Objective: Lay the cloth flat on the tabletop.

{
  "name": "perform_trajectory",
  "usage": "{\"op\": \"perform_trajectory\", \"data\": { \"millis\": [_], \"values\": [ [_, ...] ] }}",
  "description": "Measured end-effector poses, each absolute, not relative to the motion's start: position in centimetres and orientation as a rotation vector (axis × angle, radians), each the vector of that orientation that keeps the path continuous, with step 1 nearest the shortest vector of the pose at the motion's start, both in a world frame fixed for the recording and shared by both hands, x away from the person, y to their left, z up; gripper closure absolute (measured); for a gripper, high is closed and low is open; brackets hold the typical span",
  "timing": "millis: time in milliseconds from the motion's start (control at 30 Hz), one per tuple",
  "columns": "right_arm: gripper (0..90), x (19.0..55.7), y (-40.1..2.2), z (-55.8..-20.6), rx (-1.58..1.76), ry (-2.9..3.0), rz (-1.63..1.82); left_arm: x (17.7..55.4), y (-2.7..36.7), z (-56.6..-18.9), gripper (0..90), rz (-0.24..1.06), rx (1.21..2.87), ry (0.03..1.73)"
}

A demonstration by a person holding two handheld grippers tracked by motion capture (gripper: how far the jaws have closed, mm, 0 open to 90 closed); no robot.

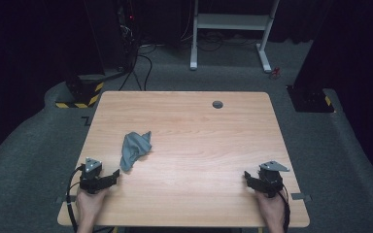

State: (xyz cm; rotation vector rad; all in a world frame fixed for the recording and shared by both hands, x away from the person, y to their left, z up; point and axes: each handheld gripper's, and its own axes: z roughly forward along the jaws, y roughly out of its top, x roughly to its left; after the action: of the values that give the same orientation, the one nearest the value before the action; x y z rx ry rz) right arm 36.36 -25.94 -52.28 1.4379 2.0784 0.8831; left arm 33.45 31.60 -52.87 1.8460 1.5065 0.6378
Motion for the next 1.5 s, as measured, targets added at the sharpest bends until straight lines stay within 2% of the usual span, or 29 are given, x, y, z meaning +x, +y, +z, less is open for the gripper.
{"op": "perform_trajectory", "data": {
  "millis": [700,1500],
  "values": [
    [30.3,36.4,-25.9,-52.3,1.438,2.078,0.883,33.6,29.9,-51.6,25.2,0.604,1.805,1.408],
    [30.3,36.4,-25.9,-52.3,1.438,2.078,0.883,38.8,26.2,-50.9,29.2,0.572,1.914,1.355]
  ]
}}
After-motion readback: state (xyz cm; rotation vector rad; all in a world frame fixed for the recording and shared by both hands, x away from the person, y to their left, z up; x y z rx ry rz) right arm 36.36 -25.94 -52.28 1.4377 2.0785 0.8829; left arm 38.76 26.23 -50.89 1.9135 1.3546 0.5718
